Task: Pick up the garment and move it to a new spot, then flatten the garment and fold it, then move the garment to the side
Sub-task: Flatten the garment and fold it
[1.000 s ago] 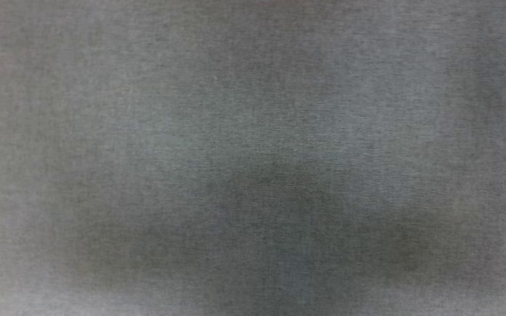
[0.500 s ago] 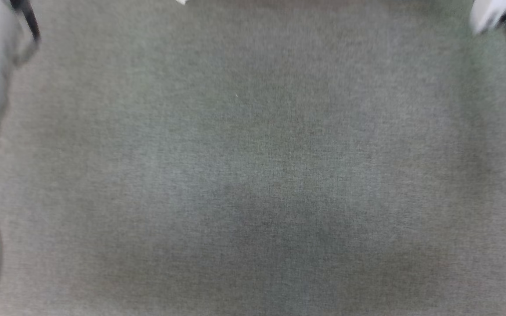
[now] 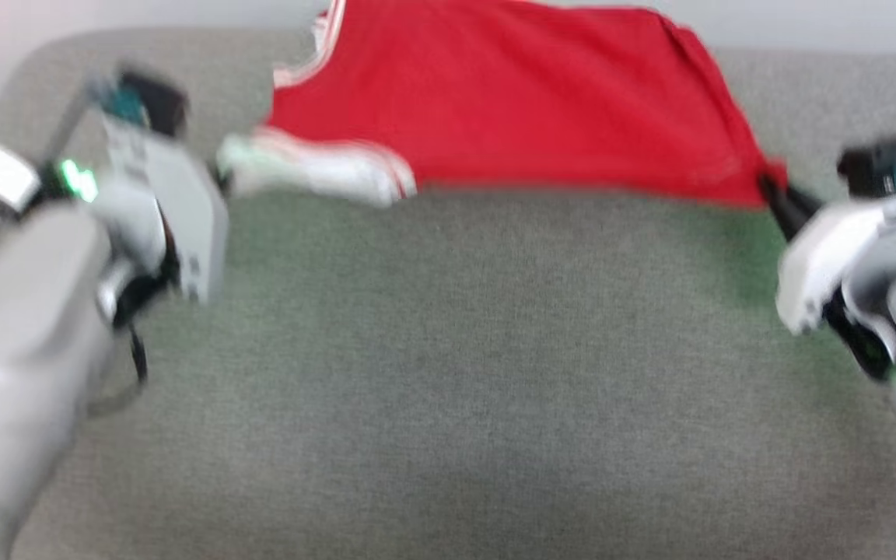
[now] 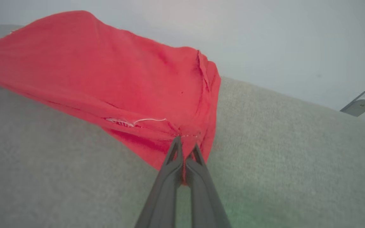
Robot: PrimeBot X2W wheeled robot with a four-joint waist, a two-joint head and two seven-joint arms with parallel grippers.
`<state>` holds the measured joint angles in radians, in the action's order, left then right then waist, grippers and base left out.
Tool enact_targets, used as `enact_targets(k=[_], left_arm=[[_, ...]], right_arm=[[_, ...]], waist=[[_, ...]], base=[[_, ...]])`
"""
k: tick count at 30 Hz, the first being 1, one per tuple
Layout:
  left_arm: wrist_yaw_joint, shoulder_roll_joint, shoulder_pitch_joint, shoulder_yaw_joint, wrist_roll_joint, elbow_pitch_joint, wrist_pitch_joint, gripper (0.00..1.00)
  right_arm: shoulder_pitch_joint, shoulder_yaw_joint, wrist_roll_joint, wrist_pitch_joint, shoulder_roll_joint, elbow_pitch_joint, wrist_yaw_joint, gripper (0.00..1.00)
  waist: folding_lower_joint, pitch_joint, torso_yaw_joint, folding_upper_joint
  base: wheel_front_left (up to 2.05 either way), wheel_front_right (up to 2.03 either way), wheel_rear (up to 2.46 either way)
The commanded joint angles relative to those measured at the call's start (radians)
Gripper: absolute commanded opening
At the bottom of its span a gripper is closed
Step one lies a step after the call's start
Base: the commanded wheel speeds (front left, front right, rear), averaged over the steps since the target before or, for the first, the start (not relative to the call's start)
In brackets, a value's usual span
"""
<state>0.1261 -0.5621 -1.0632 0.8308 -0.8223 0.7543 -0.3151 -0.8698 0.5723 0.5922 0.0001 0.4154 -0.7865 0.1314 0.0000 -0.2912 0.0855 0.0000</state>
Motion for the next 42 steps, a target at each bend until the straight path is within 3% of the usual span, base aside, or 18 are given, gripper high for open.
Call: enact_targets(k=[1,5,17,24,32,38,42], left_arm=[[-0.022,-0.024,0.068,-0.006,-0.027,-0.047,-0.019,0.00],[-0.084,-0.081,0.212,-0.008,-0.071,-0.187,-0.059,0.00],[-0.429,-0.338,0.759,-0.009,-0.255,-0.809,-0.199,0.00],[-0.559,-0.431,0.901,-0.018,-0.301,-0.998,-0.208,0.00],[-0.611,-0.478,0.920,-0.039,-0.299,-1.084,-0.200,0.00],[-0.596,-0.508,0.824,-0.081,-0.242,-1.108,-0.190,0.00],[-0.553,-0.521,0.710,-0.112,-0.189,-1.089,-0.203,0.00]], right_arm=[[0.051,0.012,0.031,0.020,0.034,0.041,-0.002,0.00],[0.157,0.022,0.102,0.072,0.092,0.130,-0.002,0.00],[0.530,-0.049,0.229,0.299,0.243,0.421,-0.002,0.00],[0.743,-0.137,0.261,0.465,0.271,0.602,-0.002,0.00],[0.895,-0.286,0.239,0.611,0.245,0.795,-0.002,0.00],[0.883,-0.393,0.185,0.660,0.181,0.898,-0.002,0.00],[0.818,-0.433,0.131,0.673,0.134,0.935,-0.002,0.00]], waist=[[0.0000,0.058,0.010,0.0000],[0.0000,0.088,0.013,0.0000],[0.0000,0.151,0.027,0.0000],[0.0000,0.158,0.033,0.0000],[0.0000,0.134,0.018,0.0000],[0.0000,0.114,0.003,0.0000],[0.0000,0.095,-0.008,0.0000]], base=[[0.00,0.00,0.00],[0.00,0.00,0.00],[0.00,0.00,0.00],[0.00,0.00,0.00],[0.00,0.00,0.00],[0.00,0.00,0.00],[0.00,0.00,0.00]])
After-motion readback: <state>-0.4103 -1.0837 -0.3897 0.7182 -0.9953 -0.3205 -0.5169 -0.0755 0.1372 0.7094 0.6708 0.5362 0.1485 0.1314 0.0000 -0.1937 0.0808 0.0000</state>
